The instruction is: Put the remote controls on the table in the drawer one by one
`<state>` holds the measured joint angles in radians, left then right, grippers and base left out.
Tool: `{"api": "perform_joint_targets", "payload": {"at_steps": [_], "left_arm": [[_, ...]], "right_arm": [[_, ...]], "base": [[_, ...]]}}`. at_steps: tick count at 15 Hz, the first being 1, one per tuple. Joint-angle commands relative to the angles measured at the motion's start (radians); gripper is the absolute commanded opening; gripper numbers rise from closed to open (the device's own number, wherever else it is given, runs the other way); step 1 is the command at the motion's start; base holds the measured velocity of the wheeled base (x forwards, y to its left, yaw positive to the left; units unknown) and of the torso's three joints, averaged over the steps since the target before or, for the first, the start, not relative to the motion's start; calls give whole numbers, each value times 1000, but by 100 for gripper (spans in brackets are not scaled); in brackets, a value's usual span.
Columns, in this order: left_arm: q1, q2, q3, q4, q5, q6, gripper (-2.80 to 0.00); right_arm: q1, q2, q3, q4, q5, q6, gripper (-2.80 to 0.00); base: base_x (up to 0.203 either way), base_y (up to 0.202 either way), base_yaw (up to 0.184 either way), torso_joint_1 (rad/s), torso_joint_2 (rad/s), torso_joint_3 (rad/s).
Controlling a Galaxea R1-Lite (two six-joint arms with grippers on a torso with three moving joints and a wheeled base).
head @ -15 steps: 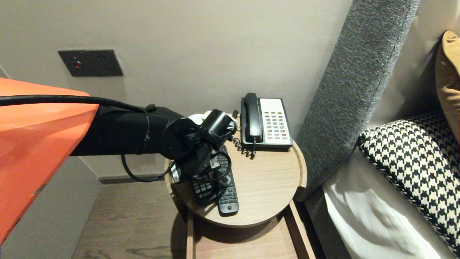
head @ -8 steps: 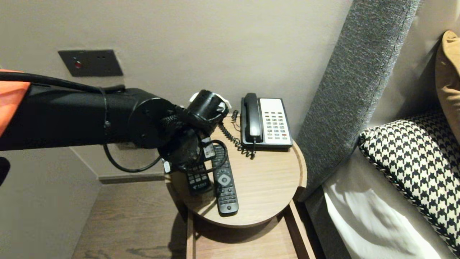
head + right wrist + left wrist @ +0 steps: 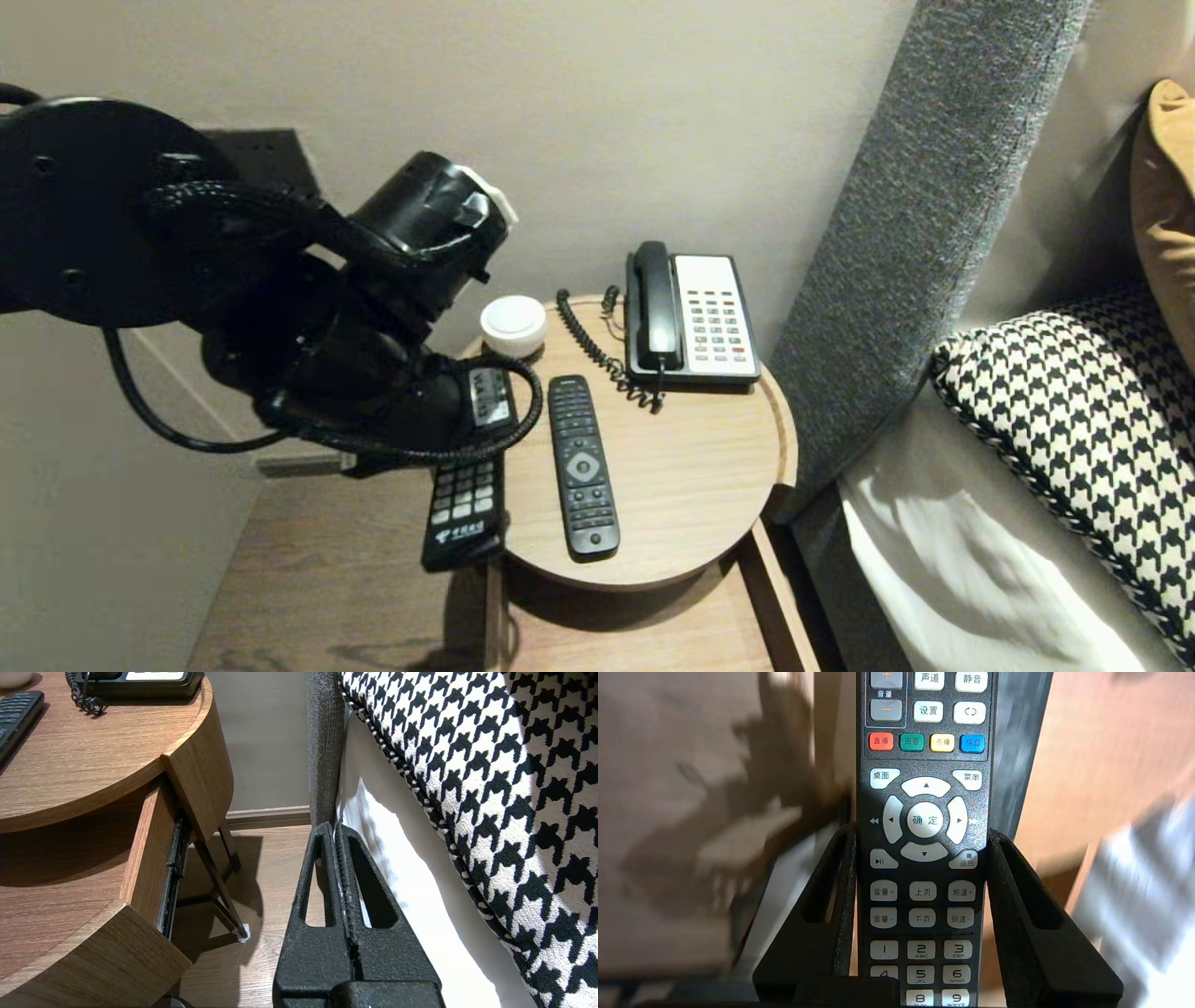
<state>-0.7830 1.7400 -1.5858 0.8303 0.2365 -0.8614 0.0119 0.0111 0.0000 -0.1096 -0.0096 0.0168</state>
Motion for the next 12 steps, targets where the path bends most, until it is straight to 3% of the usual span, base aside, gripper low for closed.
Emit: {"api": "perform_joint_targets", "payload": {"at_steps": [1,4,6,12], "left_arm": [[-4,-84,36,52,-79,11,-280],[-43,-104,71,144,-151,28,-280],[-71,-108,96,209,-197,71,-280],[-166,-83,148,235,-275,82,-280]], "right_arm": [[0,0,40,-1,0,0,-280],[0,0,40,-1,0,0,-280],[0,0,40,-1,0,0,-280],[0,0,40,-1,0,0,-280]], "base": [[0,0,0,0,0,0],[0,0,0,0,0,0],[0,0,0,0,0,0],[0,0,0,0,0,0]]}}
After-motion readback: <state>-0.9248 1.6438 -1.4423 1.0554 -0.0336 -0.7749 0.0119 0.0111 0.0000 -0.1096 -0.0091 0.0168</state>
